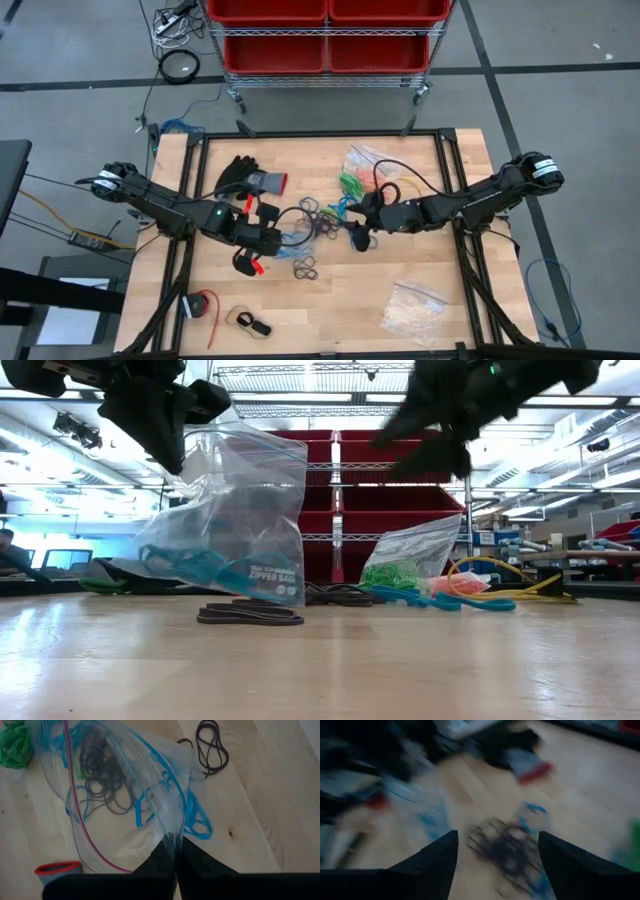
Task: Sort rubber bands
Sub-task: Put the blue rubber band into the transparent zip bag
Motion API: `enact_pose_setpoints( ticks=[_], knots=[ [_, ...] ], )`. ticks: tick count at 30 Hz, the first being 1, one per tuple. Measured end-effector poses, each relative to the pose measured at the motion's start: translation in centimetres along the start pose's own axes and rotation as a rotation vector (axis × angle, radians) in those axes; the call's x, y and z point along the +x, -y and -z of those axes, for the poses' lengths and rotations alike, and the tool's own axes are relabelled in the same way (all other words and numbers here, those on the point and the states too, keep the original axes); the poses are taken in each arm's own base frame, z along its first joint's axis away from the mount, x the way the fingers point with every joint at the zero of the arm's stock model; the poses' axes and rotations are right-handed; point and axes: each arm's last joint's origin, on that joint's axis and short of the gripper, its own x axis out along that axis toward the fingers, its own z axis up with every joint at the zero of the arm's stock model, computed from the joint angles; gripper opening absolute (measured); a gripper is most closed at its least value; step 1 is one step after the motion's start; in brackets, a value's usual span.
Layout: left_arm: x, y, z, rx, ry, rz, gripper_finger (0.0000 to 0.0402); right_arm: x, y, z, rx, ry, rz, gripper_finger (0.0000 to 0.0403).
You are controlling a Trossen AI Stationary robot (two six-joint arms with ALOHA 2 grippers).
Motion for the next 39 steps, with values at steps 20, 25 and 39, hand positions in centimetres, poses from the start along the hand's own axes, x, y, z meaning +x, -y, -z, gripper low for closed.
enact_pose_setpoints(
  ticks=[20, 25, 39],
  knots=[
    [0.0, 0.0, 0.0, -0.003, 0.001, 0.008, 0.0012, -1.9, 4.2, 9.0, 0.043, -0.375, 0.195, 0.0187],
    [0.0, 0.0, -0.2, -0.008, 0.019, 0.006, 0.0012, -2.5, 4.4, 11.0, 0.013, -0.355, 0.179, 0.0189],
    [0.0, 0.1, -0.5, -0.014, 0.052, 0.017, 0.0012, 1.5, 2.0, 14.4, -0.204, -0.373, 0.322, 0.0066]
  ],
)
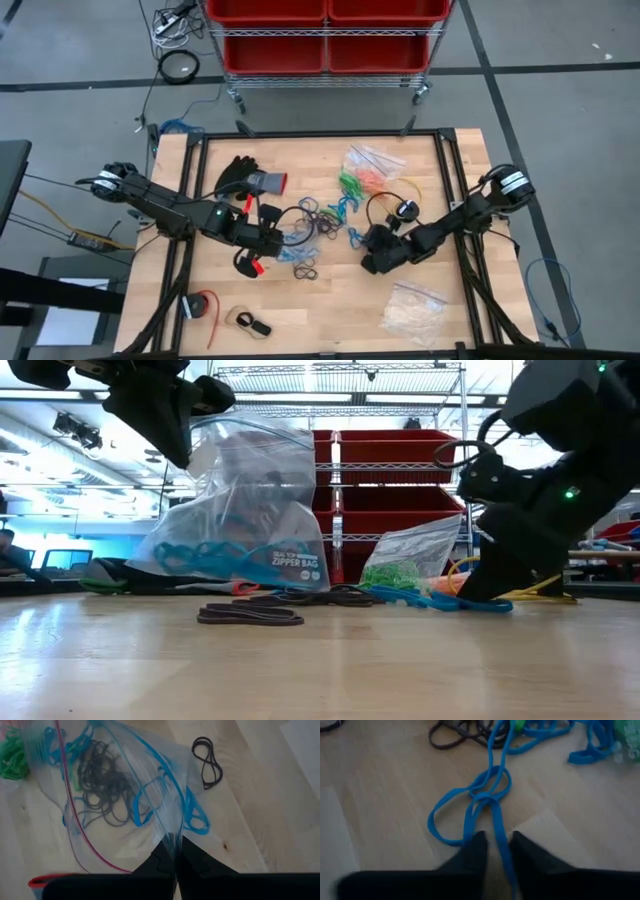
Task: Sort rubber bands
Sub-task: Put the blue rubber band into the transparent zip bag
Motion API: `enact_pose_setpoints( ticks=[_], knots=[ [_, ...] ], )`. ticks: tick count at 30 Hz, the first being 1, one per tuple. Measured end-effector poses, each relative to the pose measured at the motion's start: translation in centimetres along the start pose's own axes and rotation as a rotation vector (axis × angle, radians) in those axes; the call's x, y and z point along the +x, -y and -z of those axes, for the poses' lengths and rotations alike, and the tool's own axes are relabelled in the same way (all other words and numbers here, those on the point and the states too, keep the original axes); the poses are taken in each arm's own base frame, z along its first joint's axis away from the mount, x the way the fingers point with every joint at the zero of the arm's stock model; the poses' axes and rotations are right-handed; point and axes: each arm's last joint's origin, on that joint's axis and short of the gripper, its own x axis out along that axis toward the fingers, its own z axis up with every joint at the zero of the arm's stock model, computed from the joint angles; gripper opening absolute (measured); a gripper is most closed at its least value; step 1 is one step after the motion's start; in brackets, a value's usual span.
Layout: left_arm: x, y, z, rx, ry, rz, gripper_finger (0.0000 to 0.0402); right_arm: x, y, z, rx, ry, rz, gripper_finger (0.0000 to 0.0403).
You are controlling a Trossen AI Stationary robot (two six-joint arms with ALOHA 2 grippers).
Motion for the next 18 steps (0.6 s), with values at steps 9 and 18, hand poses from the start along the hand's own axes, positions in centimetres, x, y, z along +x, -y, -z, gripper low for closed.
enact_pose_setpoints(
  ticks=[9, 18],
  knots=[
    [0.0, 0.0, 0.0, 0.000, 0.002, 0.007, 0.0012, -3.5, 0.7, -3.4, -0.055, -0.040, -0.042, 0.0001],
    [0.0, 0.0, 0.0, -0.001, 0.003, 0.008, 0.0012, -9.1, -1.5, -11.4, -0.156, 0.216, -0.085, 0.0000]
  ],
)
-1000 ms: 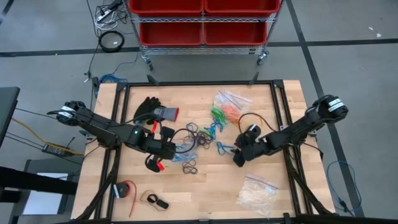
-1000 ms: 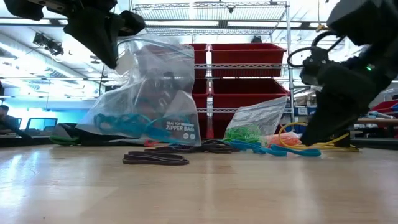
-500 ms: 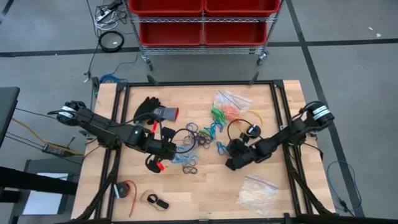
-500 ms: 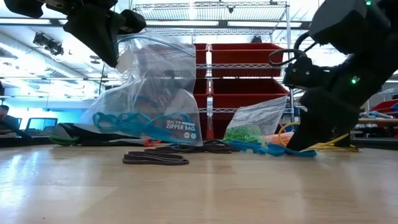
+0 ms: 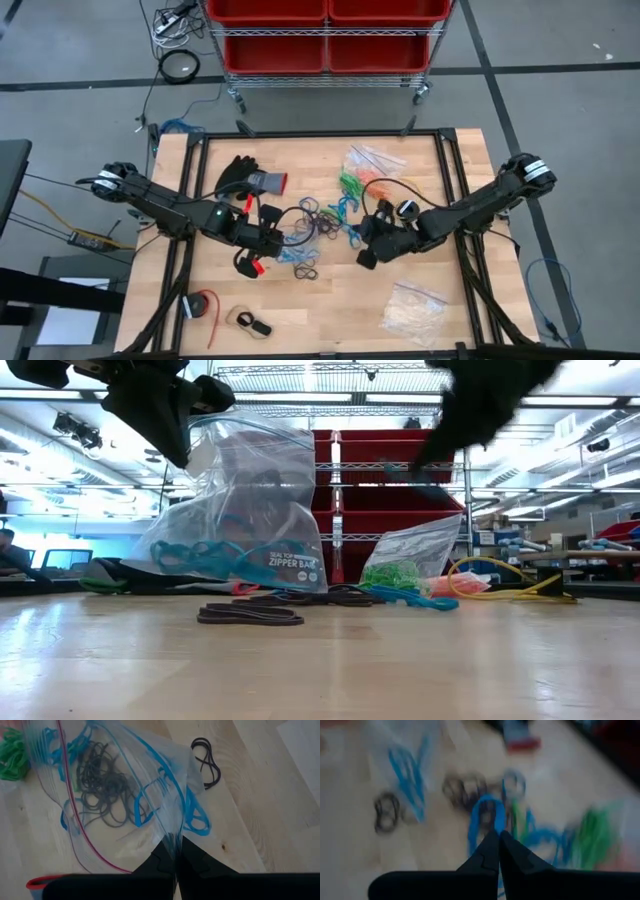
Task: Sort rubber bands
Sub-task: Put the blue rubber band into the transparent zip bag
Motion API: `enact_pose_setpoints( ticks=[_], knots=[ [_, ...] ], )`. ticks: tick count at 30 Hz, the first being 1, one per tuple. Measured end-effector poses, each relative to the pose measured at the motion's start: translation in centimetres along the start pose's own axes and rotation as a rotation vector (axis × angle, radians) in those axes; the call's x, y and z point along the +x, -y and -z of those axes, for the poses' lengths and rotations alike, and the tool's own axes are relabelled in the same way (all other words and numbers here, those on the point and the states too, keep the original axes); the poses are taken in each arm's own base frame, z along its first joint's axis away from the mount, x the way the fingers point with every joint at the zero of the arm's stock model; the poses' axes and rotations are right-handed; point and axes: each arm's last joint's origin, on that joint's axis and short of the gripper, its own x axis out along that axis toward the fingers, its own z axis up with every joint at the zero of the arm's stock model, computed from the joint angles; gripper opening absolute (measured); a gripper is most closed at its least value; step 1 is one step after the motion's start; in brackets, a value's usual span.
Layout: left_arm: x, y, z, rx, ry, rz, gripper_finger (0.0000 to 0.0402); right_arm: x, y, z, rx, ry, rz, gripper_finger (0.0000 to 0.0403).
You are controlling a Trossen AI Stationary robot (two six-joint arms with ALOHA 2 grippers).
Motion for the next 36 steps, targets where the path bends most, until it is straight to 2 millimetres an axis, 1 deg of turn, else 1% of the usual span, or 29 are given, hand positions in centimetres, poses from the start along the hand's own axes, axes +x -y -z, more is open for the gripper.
enact_pose_setpoints(
  ticks=[4, 7, 10, 12, 14, 17, 21, 23, 27, 36],
  knots=[
    [0.0, 0.0, 0.0, -0.001, 0.000, 0.000, 0.0012, -1.3, -0.6, -5.0, -0.064, 0.134, -0.007, 0.0000],
    [0.0, 0.0, 0.0, -0.004, 0.001, 0.001, 0.0012, -1.2, -1.0, -8.0, -0.106, 0.213, -0.015, 0.0000],
    [0.0, 0.0, 0.0, -0.004, 0.003, 0.003, 0.0012, 0.4, -1.4, -10.1, -0.168, 0.220, -0.025, 0.0000],
    [0.0, 0.0, 0.0, -0.004, 0.003, 0.003, 0.0012, 2.2, -1.7, -11.0, -0.193, 0.201, -0.023, 0.0000],
    [0.0, 0.0, 0.0, -0.004, 0.003, 0.003, 0.0012, 4.3, -2.1, -11.3, -0.219, 0.168, -0.025, 0.0000],
    [0.0, 0.0, 0.0, -0.020, 0.003, 0.003, 0.0012, 6.7, -2.6, -11.7, -0.247, 0.136, -0.040, 0.0000],
    [0.0, 0.0, 0.0, -0.024, 0.004, 0.003, 0.0012, 8.2, -3.4, -12.3, -0.249, 0.133, -0.095, 0.0000],
    [0.0, 0.0, 0.0, -0.024, 0.002, 0.004, 0.0012, 8.6, -3.6, -12.2, -0.260, 0.120, -0.107, 0.0000],
    [0.0, 0.0, 0.0, -0.024, 0.002, 0.003, 0.0012, 8.6, -3.9, -12.2, -0.255, 0.108, -0.173, 0.0000],
    [0.0, 0.0, 0.0, -0.024, 0.004, 0.003, 0.0012, 7.5, -5.7, -11.3, -0.262, 0.072, -0.284, 0.0000]
  ],
)
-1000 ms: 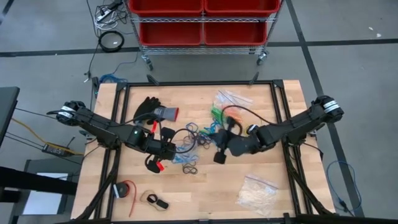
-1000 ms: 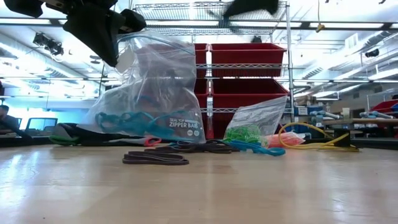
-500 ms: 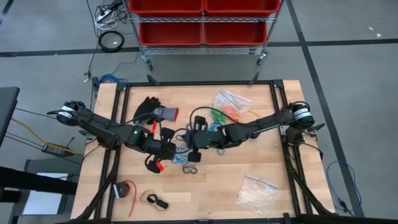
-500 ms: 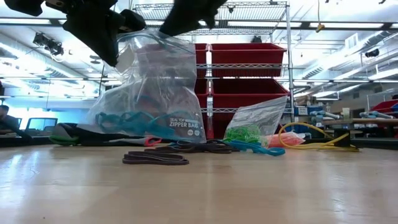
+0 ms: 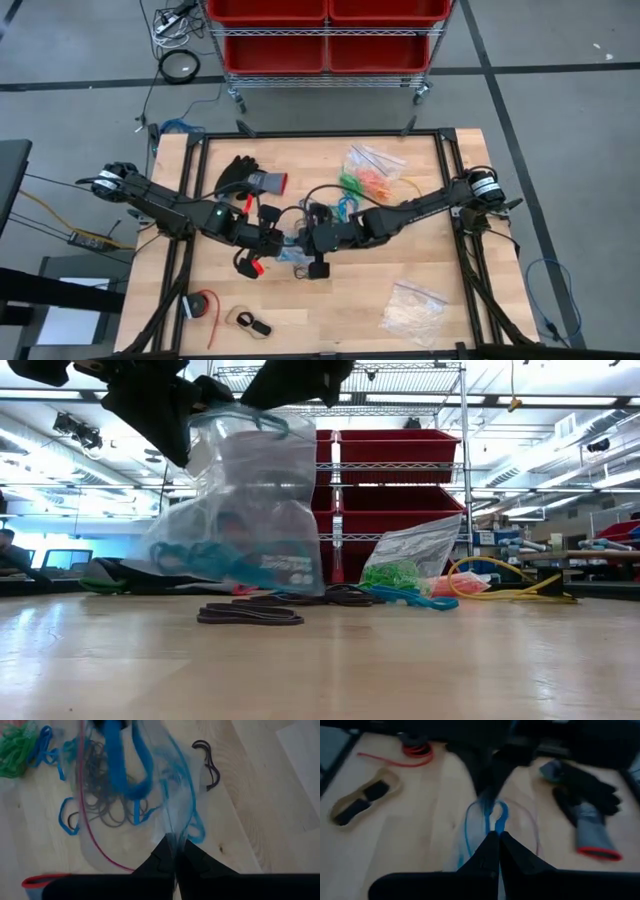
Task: Sort rubber bands
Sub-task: Put the blue rubber band into the transparent zip bag
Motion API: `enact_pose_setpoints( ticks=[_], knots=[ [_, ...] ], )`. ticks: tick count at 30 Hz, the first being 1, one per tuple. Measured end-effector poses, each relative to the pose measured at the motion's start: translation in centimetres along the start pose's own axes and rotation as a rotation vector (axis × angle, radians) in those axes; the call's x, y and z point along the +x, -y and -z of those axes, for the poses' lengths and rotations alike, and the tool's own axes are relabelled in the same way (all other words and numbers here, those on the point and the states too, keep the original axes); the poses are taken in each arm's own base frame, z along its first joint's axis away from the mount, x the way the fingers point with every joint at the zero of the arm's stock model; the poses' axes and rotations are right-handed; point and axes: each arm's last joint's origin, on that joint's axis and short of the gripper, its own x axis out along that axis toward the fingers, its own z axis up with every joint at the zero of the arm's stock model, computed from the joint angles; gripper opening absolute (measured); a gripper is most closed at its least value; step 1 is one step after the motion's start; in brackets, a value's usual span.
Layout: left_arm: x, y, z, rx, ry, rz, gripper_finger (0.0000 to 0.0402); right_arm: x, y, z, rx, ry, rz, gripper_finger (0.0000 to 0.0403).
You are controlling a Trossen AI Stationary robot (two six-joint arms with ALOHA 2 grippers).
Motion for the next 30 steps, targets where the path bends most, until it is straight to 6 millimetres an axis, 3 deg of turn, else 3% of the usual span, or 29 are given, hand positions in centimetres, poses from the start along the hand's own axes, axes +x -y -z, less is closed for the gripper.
enact_pose_setpoints(
  ticks=[9, 16, 26, 30],
  knots=[
    [0.0, 0.0, 0.0, 0.000, 0.004, 0.000, 0.0012, 0.0, 0.0, 0.9, 0.047, -0.093, -0.047, 0.0000],
    [0.0, 0.0, 0.0, -0.001, 0.004, 0.000, 0.0012, 0.2, 0.6, 0.9, 0.057, -0.092, 0.026, 0.0003],
    [0.0, 0.0, 0.0, -0.001, 0.004, -0.001, 0.0012, 0.0, 0.6, 0.9, 0.042, -0.088, 0.092, 0.0113],
    [0.0, 0.0, 0.0, -0.002, 0.004, -0.001, 0.0012, -1.2, 0.2, 0.6, 0.024, -0.069, 0.191, 0.0146]
  ],
)
